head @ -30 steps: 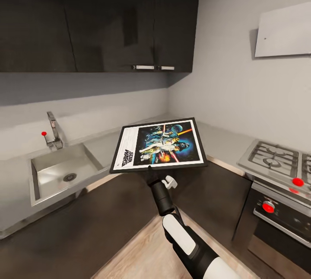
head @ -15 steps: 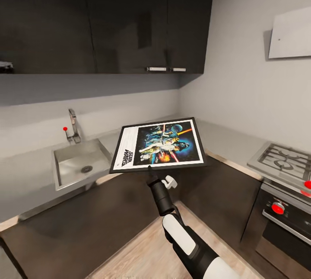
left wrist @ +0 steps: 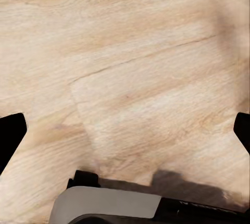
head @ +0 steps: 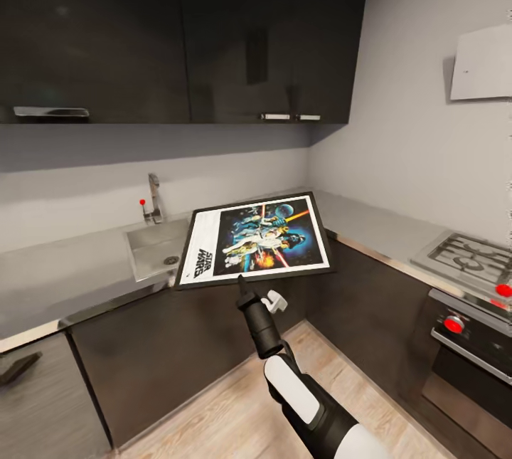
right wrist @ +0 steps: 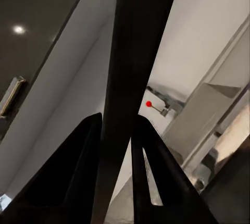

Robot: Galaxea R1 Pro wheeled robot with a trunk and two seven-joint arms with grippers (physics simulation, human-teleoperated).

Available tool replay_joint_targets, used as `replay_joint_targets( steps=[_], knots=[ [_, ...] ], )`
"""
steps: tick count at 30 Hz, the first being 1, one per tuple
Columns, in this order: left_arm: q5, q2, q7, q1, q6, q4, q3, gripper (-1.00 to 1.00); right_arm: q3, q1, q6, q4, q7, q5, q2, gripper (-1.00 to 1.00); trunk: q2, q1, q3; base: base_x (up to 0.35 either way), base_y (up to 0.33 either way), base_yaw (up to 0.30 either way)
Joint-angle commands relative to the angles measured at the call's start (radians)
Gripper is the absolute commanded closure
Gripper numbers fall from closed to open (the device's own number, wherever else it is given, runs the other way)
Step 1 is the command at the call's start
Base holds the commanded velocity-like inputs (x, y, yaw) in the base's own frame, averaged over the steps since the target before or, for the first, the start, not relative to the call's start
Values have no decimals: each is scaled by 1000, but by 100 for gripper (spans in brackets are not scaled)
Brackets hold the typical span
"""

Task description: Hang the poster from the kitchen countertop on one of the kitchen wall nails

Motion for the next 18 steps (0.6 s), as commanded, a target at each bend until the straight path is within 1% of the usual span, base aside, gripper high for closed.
replay_joint_targets(
  steps=[1, 4, 5, 7, 8, 9, 10, 13, 14, 15, 16, 17, 18],
  knots=[
    [10, 0, -10, 1, 3, -1, 3, -100, 4, -1, -4, 2, 10, -6, 0, 100, -1, -1, -1, -335, 0, 14],
    [10, 0, -10, 1, 3, -1, 3, -100, 4, -1, -4, 2, 31, 62, 0, 100, -1, -1, -1, -335, 0, 7],
    [10, 0, -10, 1, 3, -1, 3, -100, 5, -1, -4, 2, 52, 138, 0, 100, -1, -1, -1, -263, 0, 3],
    [10, 0, -10, 1, 3, -1, 3, -100, 5, -1, -4, 3, 61, 184, 0, 100, -1, -1, -1, -193, 0, 2],
    [10, 1, -10, 1, 3, -1, 3, -100, 5, -1, -4, 3, 67, 221, 0, 100, -1, -1, -1, -110, 0, 1],
    [10, 1, -10, 1, 3, -1, 3, -100, 5, -1, -4, 3, 69, 236, 0, 100, -1, -1, -1, -88, 0, 1],
    [10, 1, -10, 1, 3, -2, 3, -100, 6, -1, -4, 3, 72, 265, 0, 100, -1, -1, -1, -56, 0, 1],
    [10, 1, -10, 1, 3, -2, 3, -100, 6, -1, -3, 3, 73, 308, 0, 100, -1, -1, -1, -37, 0, 0],
    [10, 1, -10, 1, 3, -2, 3, -100, 6, -1, -2, 4, 73, 336, 0, 100, -1, -1, -1, -18, 0, 0],
    [11, 1, -10, 1, 3, -2, 3, -100, 6, -1, -2, 5, 73, 351, 0, 100, -1, -1, -1, -15, 0, 0],
    [11, 3, -10, 1, 2, -2, 3, -100, 5, -1, -2, 5, 75, 379, 0, 100, -1, -1, -1, -9, 0, 0],
    [12, 5, -10, 1, 2, -1, 3, -100, 5, -1, -1, 5, 75, 392, 0, 100, -1, -1, -1, -8, 0, 0],
    [13, 15, -12, 1, 1, -1, 4, -100, 4, -1, 10, 5, 76, 415, 0, 100, -1, -1, -1, -5, 0, 0]
  ],
)
